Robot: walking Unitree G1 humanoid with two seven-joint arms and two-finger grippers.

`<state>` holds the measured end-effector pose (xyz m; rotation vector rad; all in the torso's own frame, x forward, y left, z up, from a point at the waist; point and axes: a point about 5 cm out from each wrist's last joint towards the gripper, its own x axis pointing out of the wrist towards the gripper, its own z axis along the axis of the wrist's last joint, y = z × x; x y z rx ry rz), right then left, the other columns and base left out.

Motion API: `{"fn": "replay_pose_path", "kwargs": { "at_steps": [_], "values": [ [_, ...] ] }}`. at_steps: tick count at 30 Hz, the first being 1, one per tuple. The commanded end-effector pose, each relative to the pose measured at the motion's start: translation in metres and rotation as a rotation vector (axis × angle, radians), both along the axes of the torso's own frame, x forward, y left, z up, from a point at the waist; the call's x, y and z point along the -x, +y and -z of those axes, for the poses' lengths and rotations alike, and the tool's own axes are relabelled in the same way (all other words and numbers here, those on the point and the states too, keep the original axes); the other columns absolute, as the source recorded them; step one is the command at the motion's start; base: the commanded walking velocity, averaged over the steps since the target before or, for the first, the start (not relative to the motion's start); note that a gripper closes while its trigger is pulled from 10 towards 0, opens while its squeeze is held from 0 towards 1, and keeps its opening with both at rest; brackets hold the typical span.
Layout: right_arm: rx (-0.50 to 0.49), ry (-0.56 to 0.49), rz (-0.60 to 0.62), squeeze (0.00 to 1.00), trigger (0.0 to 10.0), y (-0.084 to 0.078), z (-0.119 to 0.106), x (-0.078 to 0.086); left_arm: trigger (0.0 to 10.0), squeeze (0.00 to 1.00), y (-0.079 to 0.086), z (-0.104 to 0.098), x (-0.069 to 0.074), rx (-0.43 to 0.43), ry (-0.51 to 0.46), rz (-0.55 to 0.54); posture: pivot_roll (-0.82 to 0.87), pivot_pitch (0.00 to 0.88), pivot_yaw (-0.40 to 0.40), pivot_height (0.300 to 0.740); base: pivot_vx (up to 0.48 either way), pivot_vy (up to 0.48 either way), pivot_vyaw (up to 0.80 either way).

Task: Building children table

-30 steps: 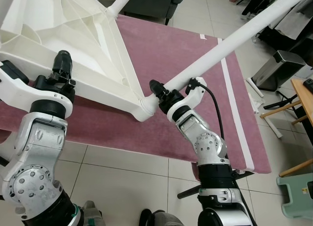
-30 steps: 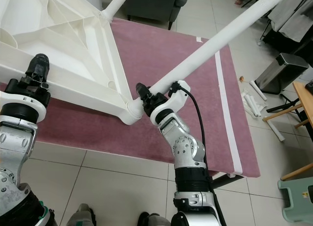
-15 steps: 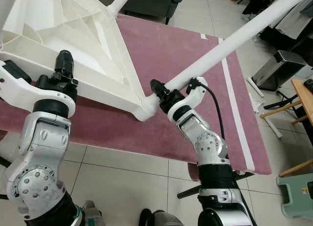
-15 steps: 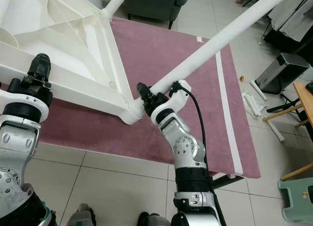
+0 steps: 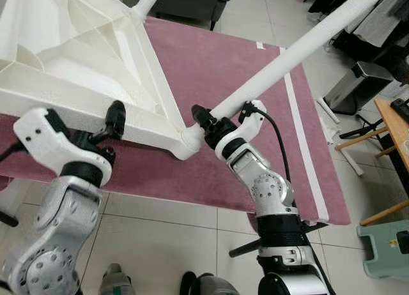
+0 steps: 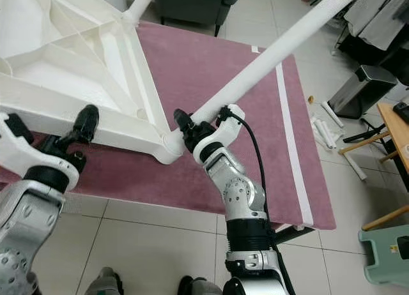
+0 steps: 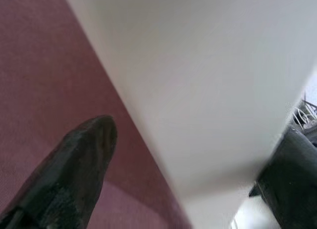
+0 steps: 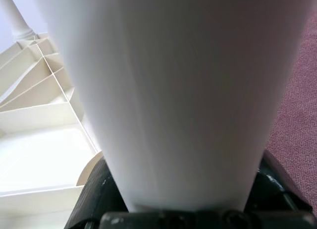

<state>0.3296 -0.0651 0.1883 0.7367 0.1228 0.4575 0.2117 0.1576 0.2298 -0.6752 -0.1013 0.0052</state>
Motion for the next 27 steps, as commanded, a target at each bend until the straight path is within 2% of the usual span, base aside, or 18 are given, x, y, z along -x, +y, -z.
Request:
{"fn": "replay_pose_path", "kwargs": {
  "at_steps": [1,5,15,17,18,19,20,21,27],
  "values": [
    [-0.136,0.116,-0.134,0.0,0.0,0.039,0.011,0.011,10.0,0.0,-0.006,0.007,0.003,0.12,0.029,-0.011,0.26,0.149,-0.115,0.74,0.0,0.0,0.0],
    [-0.137,0.118,-0.138,0.0,0.0,0.04,0.011,0.01,10.0,0.0,-0.002,0.006,0.004,0.143,0.014,-0.058,0.27,0.15,-0.125,0.74,0.0,0.0,0.0],
    [-0.136,0.113,-0.142,0.0,0.0,0.041,0.009,0.009,10.0,0.0,0.0,-0.004,0.0,0.168,-0.07,-0.088,0.27,0.145,-0.126,0.74,0.0,0.0,0.0],
    [-0.136,0.112,-0.141,0.0,0.0,0.041,0.009,0.009,9.6,0.0,0.0,-0.005,-0.001,0.165,-0.078,-0.088,0.26,0.143,-0.126,0.74,0.0,0.0,0.0],
    [-0.136,0.11,-0.14,0.0,0.0,0.04,0.009,0.009,5.3,0.0,0.0,-0.006,-0.002,0.161,-0.083,-0.085,0.26,0.141,-0.125,0.74,0.0,0.0,0.0],
    [-0.135,0.109,-0.139,0.0,0.0,0.04,0.009,0.009,3.7,0.0,0.0,-0.006,-0.003,0.162,-0.087,-0.082,0.26,0.142,-0.125,0.74,0.0,0.0,0.0],
    [-0.135,0.109,-0.139,0.0,0.0,0.04,0.009,0.009,3.7,0.0,0.0,-0.006,-0.003,0.162,-0.087,-0.082,0.26,0.142,-0.125,0.74,0.0,0.0,0.0],
    [-0.135,0.109,-0.139,0.0,0.0,0.04,0.008,0.008,0.0,0.0,-0.001,-0.007,-0.004,0.162,-0.09,-0.082,0.26,0.141,-0.125,0.74,0.0,0.0,0.0],
    [-0.133,0.106,-0.143,0.0,0.0,0.041,0.008,0.009,0.0,0.0,-0.002,-0.009,-0.006,0.136,-0.108,-0.083,0.27,0.14,-0.126,0.74,0.0,0.0,0.0]
  ]
}}
